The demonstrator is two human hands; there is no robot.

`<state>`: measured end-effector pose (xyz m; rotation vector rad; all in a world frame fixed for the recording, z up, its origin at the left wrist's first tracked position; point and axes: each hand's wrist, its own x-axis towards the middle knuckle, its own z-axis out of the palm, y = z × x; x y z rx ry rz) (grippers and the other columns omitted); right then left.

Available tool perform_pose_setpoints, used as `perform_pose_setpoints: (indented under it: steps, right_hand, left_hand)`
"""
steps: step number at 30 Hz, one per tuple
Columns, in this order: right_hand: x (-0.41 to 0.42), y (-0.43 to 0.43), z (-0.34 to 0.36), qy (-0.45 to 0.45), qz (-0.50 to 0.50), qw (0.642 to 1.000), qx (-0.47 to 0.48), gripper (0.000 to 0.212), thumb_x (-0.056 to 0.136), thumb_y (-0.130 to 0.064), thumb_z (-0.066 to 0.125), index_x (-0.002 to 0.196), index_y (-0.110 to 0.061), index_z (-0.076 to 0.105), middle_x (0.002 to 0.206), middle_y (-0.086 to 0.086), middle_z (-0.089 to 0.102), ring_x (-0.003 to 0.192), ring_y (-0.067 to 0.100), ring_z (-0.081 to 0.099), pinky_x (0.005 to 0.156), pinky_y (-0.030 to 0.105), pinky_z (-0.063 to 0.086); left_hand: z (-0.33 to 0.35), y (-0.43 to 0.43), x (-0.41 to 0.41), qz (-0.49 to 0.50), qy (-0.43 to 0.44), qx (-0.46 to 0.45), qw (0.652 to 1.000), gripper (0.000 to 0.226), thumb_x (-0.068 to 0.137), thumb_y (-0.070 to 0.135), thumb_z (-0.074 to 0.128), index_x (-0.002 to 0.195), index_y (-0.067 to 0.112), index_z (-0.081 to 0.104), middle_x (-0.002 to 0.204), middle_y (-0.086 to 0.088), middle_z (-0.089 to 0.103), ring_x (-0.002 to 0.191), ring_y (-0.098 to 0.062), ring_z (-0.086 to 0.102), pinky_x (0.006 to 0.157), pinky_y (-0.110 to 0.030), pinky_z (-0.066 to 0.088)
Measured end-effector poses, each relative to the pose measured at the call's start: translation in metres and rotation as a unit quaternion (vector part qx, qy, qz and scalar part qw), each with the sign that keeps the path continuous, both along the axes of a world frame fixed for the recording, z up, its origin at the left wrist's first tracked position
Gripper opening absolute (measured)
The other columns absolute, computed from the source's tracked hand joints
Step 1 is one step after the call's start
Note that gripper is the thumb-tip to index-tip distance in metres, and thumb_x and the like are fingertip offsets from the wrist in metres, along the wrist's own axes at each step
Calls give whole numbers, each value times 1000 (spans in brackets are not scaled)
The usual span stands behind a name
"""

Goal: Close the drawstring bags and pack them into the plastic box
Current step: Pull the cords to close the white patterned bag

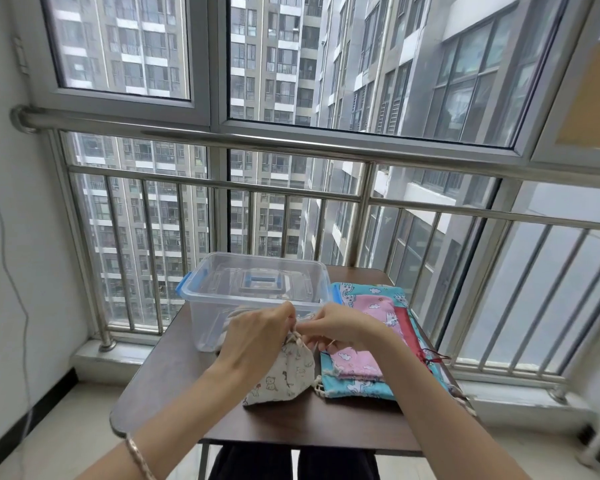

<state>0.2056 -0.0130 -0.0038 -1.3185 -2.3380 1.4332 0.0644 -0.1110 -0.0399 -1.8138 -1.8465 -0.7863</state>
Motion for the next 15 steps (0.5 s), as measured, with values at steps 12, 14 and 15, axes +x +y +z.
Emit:
perform_pose_setpoints:
  steps: [12,14,15]
  right_hand:
    - [0,0,-8,101,18,993,55,8,87,-17,65,84,-12,70,70,0,61,62,8,51,57,18,42]
    - [0,-3,-9,154,10,986,65,9,86,-16,68,90,-7,68,70,-1,62,60,7,53,54,16,42]
    - [0,-4,-8,187,6,981,58,13,85,-13,71,93,-5,66,71,0,64,60,6,55,53,14,42]
  left_hand:
    - [-5,-1,0,-99,-195,3,976,9,93,30,58,100,27,62,95,11,73,86,-6,67,72,-26,55]
    - [-2,0,-4,-118,-232,-17,965,11,91,32,61,101,30,64,101,12,72,94,-2,66,78,-22,54]
    - [0,0,-6,-124,-255,-31,958,12,89,32,64,101,30,65,101,12,72,95,0,66,79,-18,53]
